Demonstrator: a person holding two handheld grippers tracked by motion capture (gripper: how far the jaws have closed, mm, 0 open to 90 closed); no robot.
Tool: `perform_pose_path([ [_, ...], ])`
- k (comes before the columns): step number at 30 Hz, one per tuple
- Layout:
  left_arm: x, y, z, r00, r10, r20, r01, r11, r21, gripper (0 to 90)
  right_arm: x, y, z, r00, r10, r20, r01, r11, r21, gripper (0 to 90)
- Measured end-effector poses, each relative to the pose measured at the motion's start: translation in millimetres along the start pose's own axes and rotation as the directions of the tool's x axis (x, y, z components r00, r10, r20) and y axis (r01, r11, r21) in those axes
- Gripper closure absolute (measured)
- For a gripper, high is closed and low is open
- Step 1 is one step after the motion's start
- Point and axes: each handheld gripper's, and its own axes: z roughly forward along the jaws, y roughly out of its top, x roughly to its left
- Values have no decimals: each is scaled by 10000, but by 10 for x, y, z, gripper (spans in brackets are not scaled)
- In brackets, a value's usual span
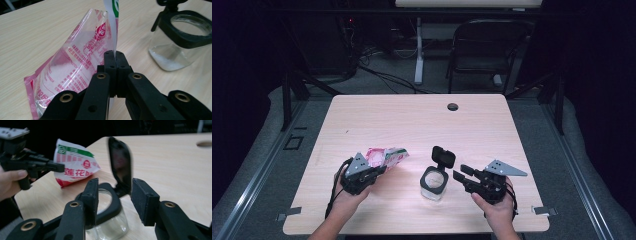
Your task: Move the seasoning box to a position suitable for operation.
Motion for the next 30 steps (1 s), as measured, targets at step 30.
perform_pose_path([
  [30, -328, -36, -133, 9836, 1111, 1421, -1145, 9933, 154, 900, 673, 374, 1124, 9214, -3037, -2425, 3264, 9434, 586, 503],
])
